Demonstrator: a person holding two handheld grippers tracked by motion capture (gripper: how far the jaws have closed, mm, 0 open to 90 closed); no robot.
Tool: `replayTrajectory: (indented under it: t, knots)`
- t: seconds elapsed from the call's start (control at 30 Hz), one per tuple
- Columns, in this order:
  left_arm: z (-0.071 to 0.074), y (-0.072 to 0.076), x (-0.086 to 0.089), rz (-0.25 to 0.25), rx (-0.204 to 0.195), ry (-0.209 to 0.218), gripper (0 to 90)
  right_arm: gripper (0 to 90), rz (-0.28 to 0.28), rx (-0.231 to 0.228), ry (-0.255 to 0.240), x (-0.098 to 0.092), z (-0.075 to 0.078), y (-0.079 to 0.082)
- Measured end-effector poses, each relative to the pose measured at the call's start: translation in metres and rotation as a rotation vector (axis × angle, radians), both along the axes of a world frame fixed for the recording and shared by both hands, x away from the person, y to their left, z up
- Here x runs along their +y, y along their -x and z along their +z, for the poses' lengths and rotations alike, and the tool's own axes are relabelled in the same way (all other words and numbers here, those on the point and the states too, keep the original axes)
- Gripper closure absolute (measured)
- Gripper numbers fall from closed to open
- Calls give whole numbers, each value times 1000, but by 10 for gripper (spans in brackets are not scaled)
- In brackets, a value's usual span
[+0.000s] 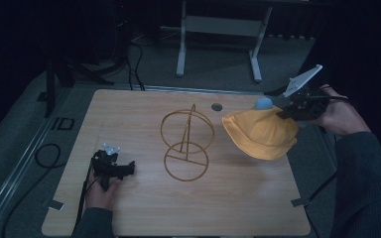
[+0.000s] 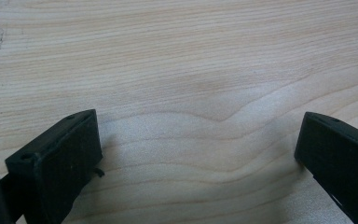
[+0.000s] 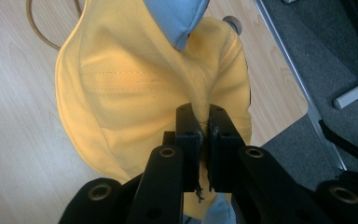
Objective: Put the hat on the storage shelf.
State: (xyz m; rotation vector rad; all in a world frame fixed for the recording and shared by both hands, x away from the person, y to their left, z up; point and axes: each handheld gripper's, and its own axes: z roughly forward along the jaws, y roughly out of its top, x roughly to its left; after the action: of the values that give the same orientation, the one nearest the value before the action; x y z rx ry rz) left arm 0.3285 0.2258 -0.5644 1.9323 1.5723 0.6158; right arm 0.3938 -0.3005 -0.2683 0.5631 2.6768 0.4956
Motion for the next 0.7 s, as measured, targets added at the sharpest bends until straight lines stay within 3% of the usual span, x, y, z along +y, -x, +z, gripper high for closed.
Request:
replayTrajectory:
  t: [0.7]
  knots:
    - [0, 0, 0, 2, -2, 2, 4, 850, 17, -34, -98, 3, 15, 1]
